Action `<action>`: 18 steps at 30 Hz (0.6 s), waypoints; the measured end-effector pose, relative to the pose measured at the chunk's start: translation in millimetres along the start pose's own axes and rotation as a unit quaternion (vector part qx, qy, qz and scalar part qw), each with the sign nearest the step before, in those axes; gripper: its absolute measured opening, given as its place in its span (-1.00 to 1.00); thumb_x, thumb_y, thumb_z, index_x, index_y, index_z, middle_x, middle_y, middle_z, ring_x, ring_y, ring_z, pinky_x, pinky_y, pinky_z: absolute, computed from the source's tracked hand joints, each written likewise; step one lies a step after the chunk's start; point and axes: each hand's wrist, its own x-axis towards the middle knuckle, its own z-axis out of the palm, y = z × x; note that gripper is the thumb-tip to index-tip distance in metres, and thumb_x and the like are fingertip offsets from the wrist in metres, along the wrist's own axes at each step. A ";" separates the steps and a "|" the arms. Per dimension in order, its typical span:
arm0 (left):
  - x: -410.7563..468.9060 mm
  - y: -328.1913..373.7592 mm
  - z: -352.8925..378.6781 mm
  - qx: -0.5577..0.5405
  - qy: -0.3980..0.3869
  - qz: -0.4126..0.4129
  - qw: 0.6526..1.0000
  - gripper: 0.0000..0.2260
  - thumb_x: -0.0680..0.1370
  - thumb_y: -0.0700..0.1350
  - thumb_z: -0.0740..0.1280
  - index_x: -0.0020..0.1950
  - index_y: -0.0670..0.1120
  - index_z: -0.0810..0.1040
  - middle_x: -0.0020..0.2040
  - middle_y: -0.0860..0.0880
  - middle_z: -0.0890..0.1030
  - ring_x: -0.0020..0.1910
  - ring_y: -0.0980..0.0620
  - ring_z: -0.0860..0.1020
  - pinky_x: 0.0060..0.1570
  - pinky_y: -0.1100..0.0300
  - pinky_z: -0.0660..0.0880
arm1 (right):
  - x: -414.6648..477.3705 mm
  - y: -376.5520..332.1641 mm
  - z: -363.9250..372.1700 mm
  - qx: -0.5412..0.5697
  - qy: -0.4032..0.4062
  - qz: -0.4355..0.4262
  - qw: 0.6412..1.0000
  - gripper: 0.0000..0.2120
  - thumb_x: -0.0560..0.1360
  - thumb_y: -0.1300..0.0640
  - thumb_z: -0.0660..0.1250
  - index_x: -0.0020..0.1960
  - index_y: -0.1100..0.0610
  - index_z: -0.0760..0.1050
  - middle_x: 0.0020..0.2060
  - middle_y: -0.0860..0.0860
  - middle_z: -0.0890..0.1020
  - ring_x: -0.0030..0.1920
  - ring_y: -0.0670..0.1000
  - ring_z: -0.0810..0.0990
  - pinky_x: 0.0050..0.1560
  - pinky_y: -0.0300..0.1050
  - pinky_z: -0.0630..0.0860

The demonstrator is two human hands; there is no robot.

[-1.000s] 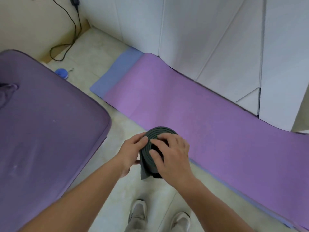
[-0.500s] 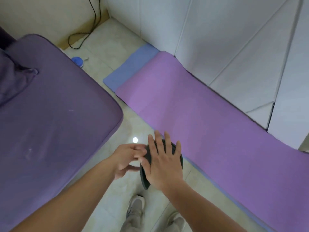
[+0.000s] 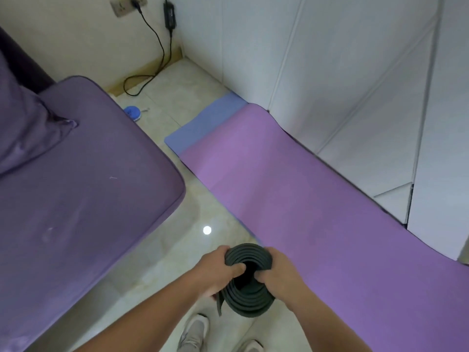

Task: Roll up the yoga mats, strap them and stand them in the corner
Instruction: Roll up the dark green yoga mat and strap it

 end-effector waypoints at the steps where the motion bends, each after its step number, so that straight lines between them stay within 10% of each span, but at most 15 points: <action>1: -2.3 1.4 0.9 -0.006 0.003 -0.004 1.000 -0.54 0.54 0.00 0.43 0.38 0.03 0.35 0.17 -0.05 0.56 0.04 -0.07 0.63 -0.13 -0.09 0.68 | -0.4 -5.2 -3.6 -0.014 0.004 -0.014 1.000 -0.54 0.45 0.26 0.39 0.33 0.07 0.46 0.05 -0.01 0.63 0.02 -0.01 0.59 -0.10 -0.23 0.52; 9: -50.4 72.8 -35.2 -0.065 0.053 0.025 0.996 -0.69 0.51 -0.23 0.42 0.21 0.00 0.51 0.04 -0.12 0.66 -0.04 -0.11 0.67 -0.23 -0.09 0.68 | -40.9 -76.1 -72.1 0.009 0.062 -0.091 0.994 -0.62 0.39 0.25 0.42 0.17 -0.01 0.59 -0.11 -0.09 0.64 -0.06 -0.03 0.61 -0.08 -0.20 0.48; 18: -142.7 175.9 -142.6 -0.178 0.083 0.037 0.980 -0.54 0.41 0.03 0.50 0.21 -0.11 0.46 0.05 -0.17 0.66 -0.11 -0.17 0.69 -0.25 -0.02 0.67 | -97.7 -240.7 -157.4 0.034 0.129 -0.210 0.969 -0.67 0.37 0.28 0.45 0.04 -0.05 0.64 -0.19 -0.18 0.70 -0.11 -0.10 0.67 -0.03 -0.13 0.59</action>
